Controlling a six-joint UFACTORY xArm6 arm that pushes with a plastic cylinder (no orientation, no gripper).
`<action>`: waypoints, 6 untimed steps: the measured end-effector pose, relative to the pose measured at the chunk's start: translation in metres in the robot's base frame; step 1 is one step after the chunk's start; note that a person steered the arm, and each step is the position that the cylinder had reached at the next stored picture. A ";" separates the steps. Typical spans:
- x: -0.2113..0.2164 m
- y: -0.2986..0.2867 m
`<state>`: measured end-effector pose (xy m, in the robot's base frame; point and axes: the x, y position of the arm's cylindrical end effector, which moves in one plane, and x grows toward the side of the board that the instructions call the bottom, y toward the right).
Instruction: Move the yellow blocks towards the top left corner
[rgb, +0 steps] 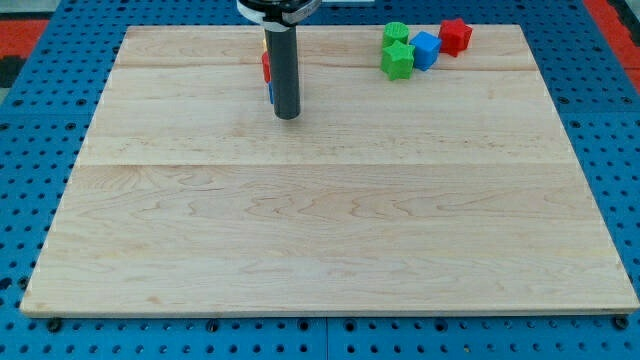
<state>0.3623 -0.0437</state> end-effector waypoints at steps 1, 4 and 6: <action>0.000 0.007; -0.014 0.124; -0.076 0.029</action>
<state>0.2863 -0.0146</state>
